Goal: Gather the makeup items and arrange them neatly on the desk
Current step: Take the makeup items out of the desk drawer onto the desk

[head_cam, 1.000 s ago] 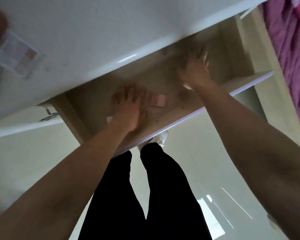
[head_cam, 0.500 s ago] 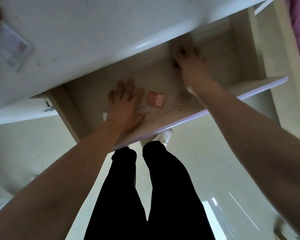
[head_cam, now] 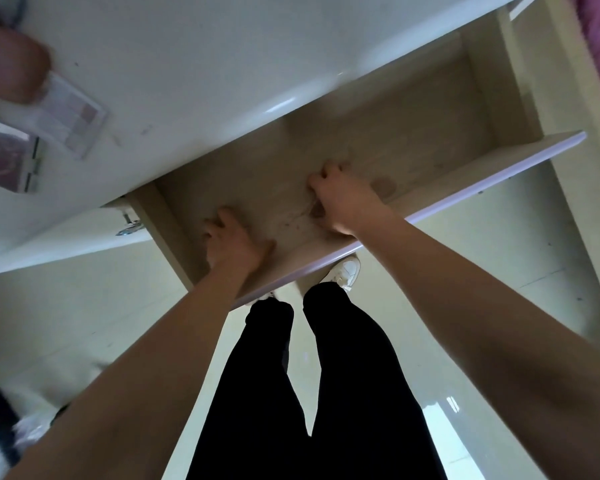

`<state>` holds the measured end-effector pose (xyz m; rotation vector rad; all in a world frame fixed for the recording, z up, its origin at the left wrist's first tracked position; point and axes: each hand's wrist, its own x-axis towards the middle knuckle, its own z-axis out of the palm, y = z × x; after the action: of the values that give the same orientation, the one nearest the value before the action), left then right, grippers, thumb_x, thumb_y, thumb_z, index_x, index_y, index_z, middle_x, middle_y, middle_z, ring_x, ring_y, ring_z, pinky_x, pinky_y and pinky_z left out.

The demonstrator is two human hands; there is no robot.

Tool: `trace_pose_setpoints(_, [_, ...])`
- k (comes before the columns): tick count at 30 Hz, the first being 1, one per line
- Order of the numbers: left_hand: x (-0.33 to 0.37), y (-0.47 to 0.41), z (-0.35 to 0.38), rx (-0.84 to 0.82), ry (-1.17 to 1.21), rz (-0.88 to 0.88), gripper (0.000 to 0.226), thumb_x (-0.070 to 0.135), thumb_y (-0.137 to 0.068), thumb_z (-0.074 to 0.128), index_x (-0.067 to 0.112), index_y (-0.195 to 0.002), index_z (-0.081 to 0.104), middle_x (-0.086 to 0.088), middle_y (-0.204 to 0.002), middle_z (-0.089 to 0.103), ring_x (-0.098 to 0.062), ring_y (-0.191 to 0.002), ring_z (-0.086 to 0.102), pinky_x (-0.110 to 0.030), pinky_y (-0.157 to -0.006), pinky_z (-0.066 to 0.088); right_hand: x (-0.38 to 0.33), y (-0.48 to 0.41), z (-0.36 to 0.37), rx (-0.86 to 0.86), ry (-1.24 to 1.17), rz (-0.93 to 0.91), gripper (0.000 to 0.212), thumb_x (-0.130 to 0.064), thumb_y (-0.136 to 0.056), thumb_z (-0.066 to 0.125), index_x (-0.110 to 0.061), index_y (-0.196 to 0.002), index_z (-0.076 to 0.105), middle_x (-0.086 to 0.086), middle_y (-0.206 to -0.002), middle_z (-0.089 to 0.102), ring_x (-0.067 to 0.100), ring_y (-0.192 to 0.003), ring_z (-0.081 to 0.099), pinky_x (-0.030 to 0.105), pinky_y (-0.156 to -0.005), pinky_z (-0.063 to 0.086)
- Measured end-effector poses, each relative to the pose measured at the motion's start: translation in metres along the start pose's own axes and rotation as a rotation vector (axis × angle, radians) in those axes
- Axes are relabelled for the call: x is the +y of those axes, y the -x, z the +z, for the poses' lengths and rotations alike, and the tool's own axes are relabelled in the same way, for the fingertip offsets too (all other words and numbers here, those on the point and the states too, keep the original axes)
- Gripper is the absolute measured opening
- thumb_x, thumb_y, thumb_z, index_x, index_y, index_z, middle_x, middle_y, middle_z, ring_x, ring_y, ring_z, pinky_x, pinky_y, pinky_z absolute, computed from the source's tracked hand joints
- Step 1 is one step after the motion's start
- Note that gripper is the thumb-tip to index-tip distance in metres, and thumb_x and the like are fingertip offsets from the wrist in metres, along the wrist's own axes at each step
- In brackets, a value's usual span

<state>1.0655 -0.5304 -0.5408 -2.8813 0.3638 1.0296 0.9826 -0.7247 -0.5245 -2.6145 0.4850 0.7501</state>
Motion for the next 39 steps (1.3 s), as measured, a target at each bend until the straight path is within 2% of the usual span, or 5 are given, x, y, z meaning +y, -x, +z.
trace_pose_setpoints(4, [-0.016, -0.004, -0.001, -0.018, 0.135, 0.12, 0.064, 0.034, -0.077, 0.073, 0.008, -0.124, 0.039, -0.022, -0.125, 0.042, -0.047, -0.105, 0.055, -0.042, -0.087, 0.046, -0.017, -0.001, 0.006, 0.022, 0.092, 0.069, 0.047, -0.011, -0.087, 0.061, -0.009, -0.132, 0.048, 0.021, -0.126, 0.048, 0.039, -0.109, 0.051, 0.041, -0.086, 0.046])
trace_pose_setpoints(13, [-0.038, 0.017, -0.036, 0.228, 0.295, 0.443, 0.053, 0.033, -0.072, 0.073, 0.02, -0.119, 0.051, -0.007, -0.116, 0.05, -0.024, -0.096, 0.054, -0.029, -0.069, 0.042, -0.033, 0.002, 0.002, -0.024, 0.098, 0.261, 0.027, -0.024, -0.093, 0.06, -0.01, -0.115, 0.059, 0.017, -0.118, 0.057, 0.033, -0.106, 0.056, 0.039, -0.089, 0.046])
trace_pose_setpoints(19, [-0.056, 0.025, -0.089, 0.588, 0.478, 0.724, 0.046, 0.016, -0.068, 0.071, 0.006, -0.112, 0.063, -0.013, -0.105, 0.053, -0.029, -0.095, 0.056, -0.036, -0.076, 0.052, -0.056, 0.026, -0.019, 0.065, -0.584, 0.219, 0.029, -0.035, -0.086, 0.075, -0.018, -0.102, 0.057, -0.014, -0.095, 0.068, 0.002, -0.087, 0.065, 0.019, -0.075, 0.052])
trace_pose_setpoints(27, [-0.103, -0.029, -0.177, 0.87, 0.439, 0.592, 0.035, 0.021, -0.087, 0.064, 0.007, -0.119, 0.058, -0.018, -0.118, 0.058, -0.031, -0.11, 0.049, -0.037, -0.095, 0.043, -0.145, 0.006, -0.089, 0.713, -0.853, 0.167, 0.031, -0.044, -0.1, 0.052, -0.024, -0.124, 0.051, -0.012, -0.078, 0.071, 0.001, -0.069, 0.068, 0.026, -0.067, 0.056])
trace_pose_setpoints(39, [-0.167, -0.102, -0.198, 1.07, -0.013, 0.422, 0.025, 0.034, -0.099, 0.045, 0.017, -0.111, 0.059, -0.02, -0.12, 0.058, -0.037, -0.103, 0.052, -0.042, -0.083, 0.035, -0.254, -0.118, -0.133, 0.61, -0.53, 0.151, 0.048, -0.043, -0.104, 0.039, -0.019, -0.145, 0.043, 0.01, -0.133, 0.046, 0.027, -0.101, 0.061, 0.031, -0.084, 0.045])
